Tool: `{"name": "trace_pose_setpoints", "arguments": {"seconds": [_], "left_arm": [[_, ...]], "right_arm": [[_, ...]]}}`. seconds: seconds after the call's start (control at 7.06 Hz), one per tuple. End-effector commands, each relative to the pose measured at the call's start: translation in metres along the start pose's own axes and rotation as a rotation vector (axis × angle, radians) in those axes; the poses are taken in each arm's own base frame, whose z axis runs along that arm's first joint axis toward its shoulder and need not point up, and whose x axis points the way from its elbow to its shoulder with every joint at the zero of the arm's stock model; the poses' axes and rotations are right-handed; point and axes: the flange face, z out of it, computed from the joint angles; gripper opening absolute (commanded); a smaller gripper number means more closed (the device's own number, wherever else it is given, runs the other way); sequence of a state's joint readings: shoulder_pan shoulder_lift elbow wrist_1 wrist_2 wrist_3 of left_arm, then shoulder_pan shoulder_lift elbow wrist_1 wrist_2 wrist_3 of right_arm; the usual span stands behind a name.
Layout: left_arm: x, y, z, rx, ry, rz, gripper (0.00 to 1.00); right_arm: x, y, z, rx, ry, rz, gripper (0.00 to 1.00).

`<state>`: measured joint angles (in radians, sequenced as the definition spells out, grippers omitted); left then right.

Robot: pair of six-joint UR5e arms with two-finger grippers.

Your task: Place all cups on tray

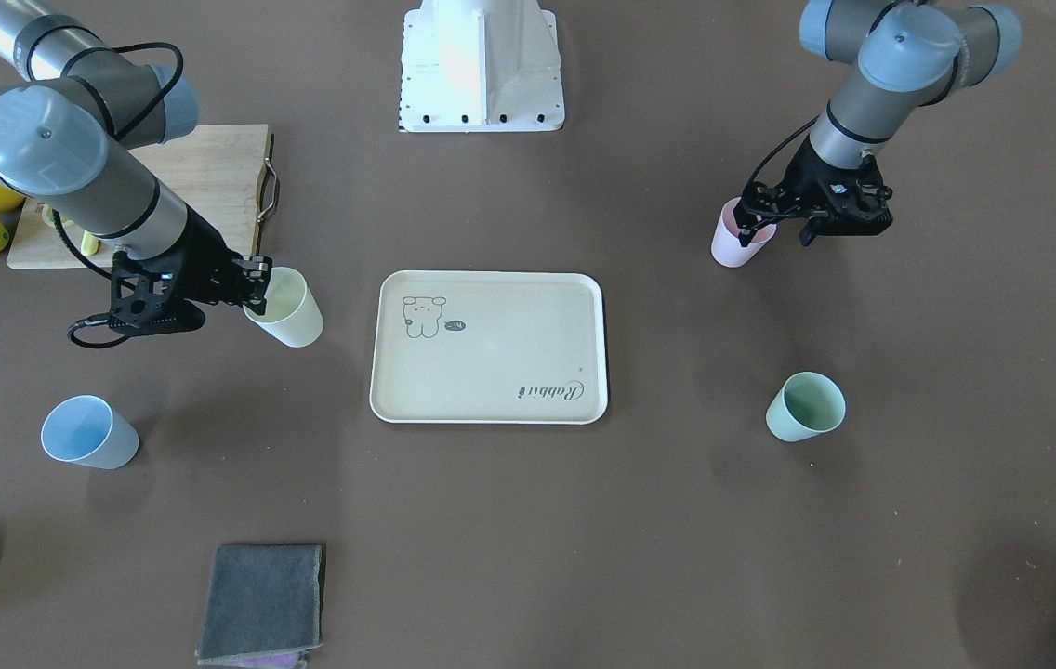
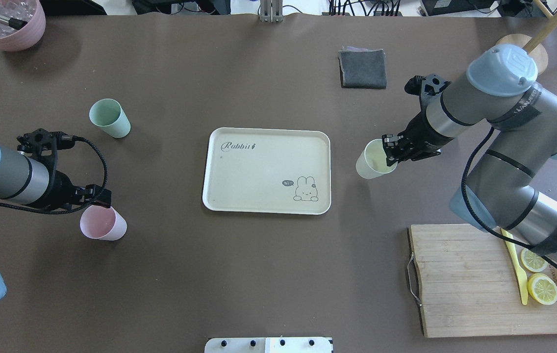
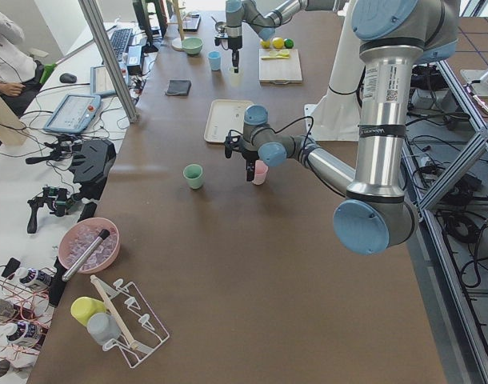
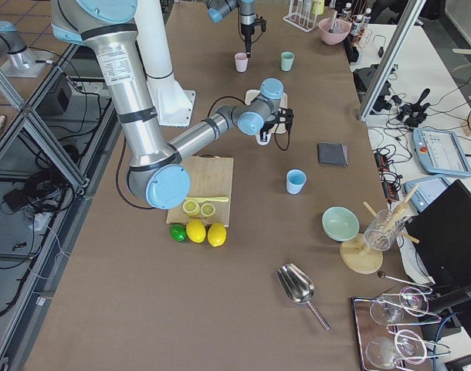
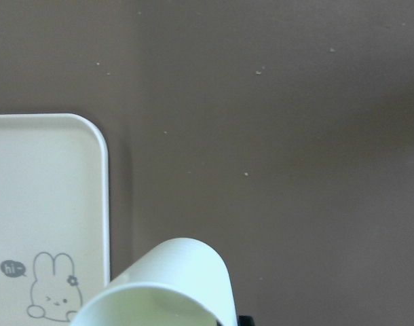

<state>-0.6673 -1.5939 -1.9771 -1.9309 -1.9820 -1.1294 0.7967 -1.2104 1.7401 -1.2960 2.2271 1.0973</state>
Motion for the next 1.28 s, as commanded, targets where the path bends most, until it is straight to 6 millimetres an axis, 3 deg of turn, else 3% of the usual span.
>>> {"name": "trace_pose_setpoints", "arguments": {"seconds": [0.0, 0.14, 0.43, 0.71, 0.85, 0.99, 1.13], "left_arm": [[-0.007, 0.023, -0.024, -0.041, 0.033, 0.056, 0.92], [-0.009, 0.026, -0.025, -0.057, 0.037, 0.053, 0.92], [-0.013, 0.023, -0.004, -0.074, 0.009, 0.048, 0.92], [-0.005, 0.013, 0.011, -0.075, 0.005, 0.043, 0.79], [-0.008, 0.012, 0.013, -0.075, -0.003, 0.037, 0.48], [-0.010, 0.009, 0.014, -0.035, -0.025, 0.038, 0.00], [-0.003, 0.008, 0.010, -0.032, -0.013, 0.047, 0.00]], "right_arm": [[-0.028, 0.007, 0.008, 0.000, -0.001, 0.030, 0.00], [-0.030, 0.009, 0.010, 0.004, 0.002, 0.035, 0.00], [-0.041, 0.010, 0.015, -0.002, -0.002, 0.046, 0.00], [-0.089, 0.002, 0.039, 0.023, 0.007, 0.074, 0.00], [-0.095, 0.004, 0.045, 0.022, 0.011, 0.072, 0.00], [-0.096, 0.007, 0.051, 0.015, 0.013, 0.069, 0.00], [-0.101, 0.013, 0.054, 0.007, 0.009, 0.060, 0.00]]}}
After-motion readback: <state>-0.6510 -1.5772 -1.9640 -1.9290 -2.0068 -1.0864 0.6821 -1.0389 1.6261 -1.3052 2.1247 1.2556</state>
